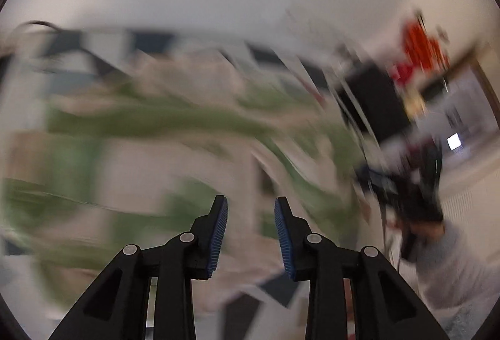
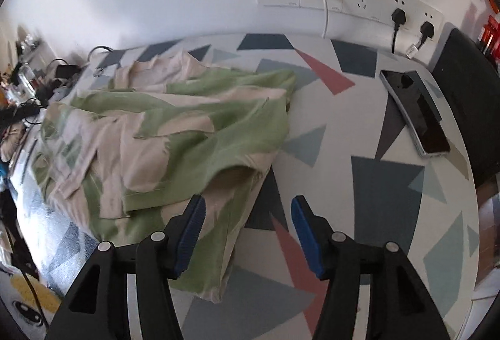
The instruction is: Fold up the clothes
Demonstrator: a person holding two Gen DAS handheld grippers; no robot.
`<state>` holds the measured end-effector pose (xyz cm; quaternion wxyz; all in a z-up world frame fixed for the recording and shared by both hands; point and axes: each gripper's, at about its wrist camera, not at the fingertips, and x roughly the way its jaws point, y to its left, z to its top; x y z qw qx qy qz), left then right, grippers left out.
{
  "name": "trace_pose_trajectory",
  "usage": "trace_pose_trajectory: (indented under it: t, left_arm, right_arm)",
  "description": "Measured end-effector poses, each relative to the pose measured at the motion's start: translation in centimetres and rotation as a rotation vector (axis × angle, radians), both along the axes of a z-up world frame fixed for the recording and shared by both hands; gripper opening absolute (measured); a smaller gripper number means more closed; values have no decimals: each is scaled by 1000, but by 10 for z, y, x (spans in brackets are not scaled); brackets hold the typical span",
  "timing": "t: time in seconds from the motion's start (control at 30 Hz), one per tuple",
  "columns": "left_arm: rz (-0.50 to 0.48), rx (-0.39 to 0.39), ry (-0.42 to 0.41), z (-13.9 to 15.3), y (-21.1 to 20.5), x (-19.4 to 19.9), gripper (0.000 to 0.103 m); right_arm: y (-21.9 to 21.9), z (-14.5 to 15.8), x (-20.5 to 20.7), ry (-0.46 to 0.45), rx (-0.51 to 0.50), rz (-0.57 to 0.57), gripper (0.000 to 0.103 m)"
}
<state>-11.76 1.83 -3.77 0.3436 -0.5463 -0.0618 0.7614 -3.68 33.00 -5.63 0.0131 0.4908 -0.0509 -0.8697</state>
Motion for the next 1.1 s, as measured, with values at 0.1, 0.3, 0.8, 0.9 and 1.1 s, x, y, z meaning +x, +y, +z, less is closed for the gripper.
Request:
trace_pose_trajectory:
  t: [0.1,0.3,0.8,0.9,1.1]
  left_arm:
    - [-149,-100,36,-21,52,21,30]
    - [-212,-175,17,-53,91,31,30]
    - [-68,-252,-6,-67,94,10,30]
    - [-81,-248,-1,-67,101,12,42]
    - [-123,-245,-14,-69,118,15,79]
  right_arm:
    - [2,0,-7,27,-7,-33,59]
    - [16,9,-50,92,-3,-138,44]
    - [41,20,-73,94,-30,-175,45]
    - [38,17,-72,76,-30,-155,45]
    - [41,13,-65,66,-24,-173,63]
